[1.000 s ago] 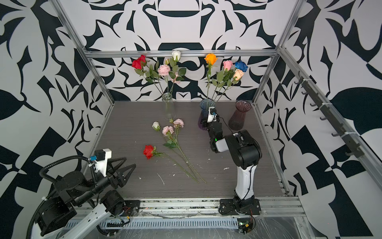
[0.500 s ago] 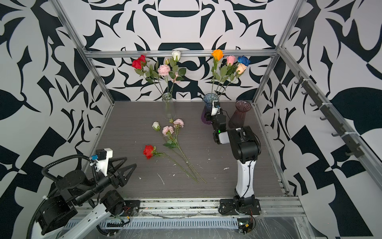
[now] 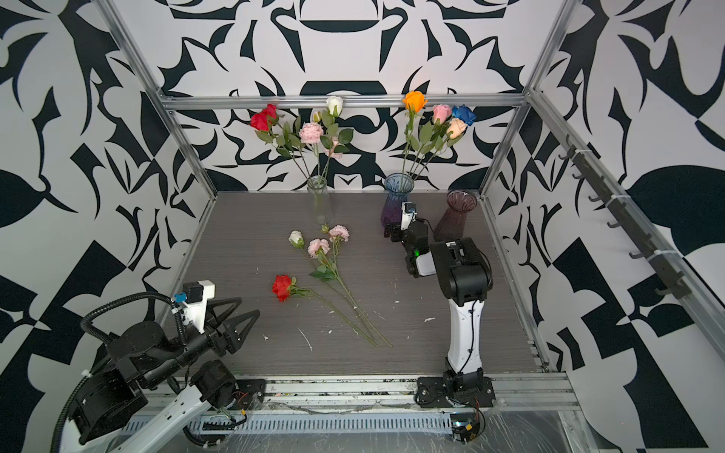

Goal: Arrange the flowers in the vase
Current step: 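Grip the blue-and-purple vase rim with the right gripper and slide it farther away, then move the right gripper to the dark pink vase and grasp its rim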

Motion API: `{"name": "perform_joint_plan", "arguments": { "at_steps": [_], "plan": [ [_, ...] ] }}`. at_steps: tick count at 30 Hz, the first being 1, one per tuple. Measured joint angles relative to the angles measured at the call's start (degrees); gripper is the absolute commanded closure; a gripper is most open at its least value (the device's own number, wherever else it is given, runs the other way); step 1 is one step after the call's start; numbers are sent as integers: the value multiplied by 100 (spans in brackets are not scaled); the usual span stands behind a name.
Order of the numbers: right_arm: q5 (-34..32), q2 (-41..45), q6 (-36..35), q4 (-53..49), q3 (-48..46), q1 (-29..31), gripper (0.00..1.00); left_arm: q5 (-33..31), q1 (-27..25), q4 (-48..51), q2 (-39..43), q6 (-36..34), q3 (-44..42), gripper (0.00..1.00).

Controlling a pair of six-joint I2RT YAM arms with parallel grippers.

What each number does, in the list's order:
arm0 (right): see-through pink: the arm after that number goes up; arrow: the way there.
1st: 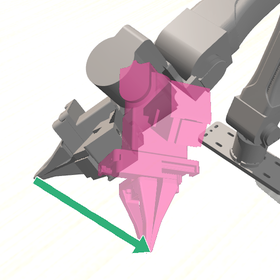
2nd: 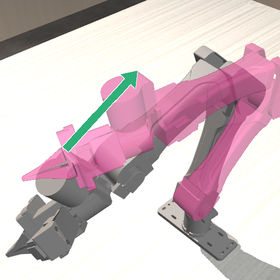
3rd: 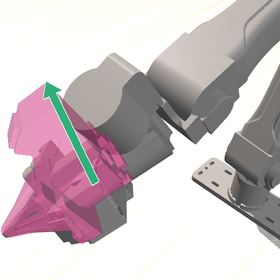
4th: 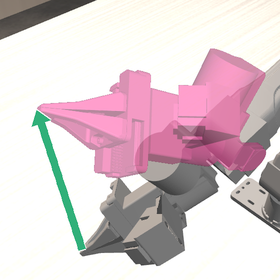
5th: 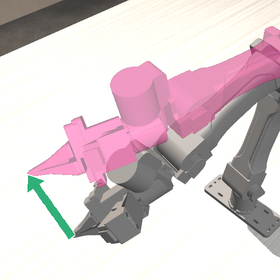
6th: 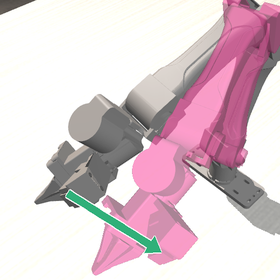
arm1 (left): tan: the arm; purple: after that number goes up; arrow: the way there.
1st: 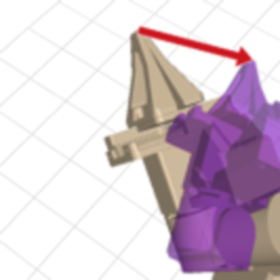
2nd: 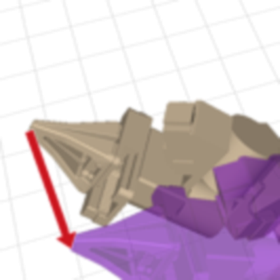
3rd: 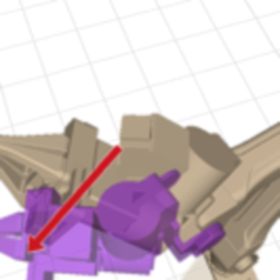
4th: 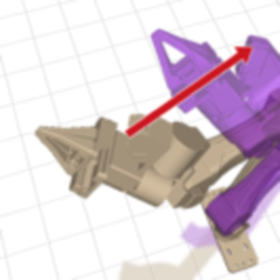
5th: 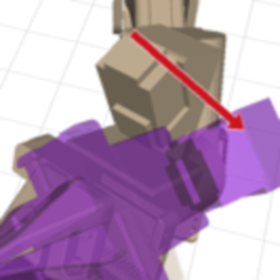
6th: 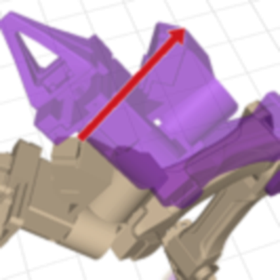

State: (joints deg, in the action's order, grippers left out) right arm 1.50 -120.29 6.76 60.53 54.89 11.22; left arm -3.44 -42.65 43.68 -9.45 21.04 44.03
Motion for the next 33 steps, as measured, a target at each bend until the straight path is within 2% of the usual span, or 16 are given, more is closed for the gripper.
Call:
{"name": "perform_joint_plan", "arguments": {
  "at_steps": [6,12,14,15,17,22,30,33],
  "plan": [
    [-4,319,42,-33,-254,0,0,0,0,-13,0,-2,0,19],
    [-90,1401,90,-61,-846,0,1,2,0,-15,7,-4,-2,20],
    [-118,1932,238,-428,-905,-7,1,2,0,-15,24,-4,-2,20],
    [-116,2153,289,-699,-872,-17,1,2,0,-13,33,-4,-2,21],
    [-122,2656,376,-1888,-459,-50,1,7,0,-15,44,-4,-2,21],
    [-479,2957,614,-4922,1814,-160,4,20,0,-13,44,-4,-2,22],
    [-1322,3128,1150,-7897,3379,-863,12,28,0,-13,50,-4,-2,23],
    [-1294,2863,1412,-8708,3733,-1281,31,24,0,-11,90,0,-2,23]
  ]
}}
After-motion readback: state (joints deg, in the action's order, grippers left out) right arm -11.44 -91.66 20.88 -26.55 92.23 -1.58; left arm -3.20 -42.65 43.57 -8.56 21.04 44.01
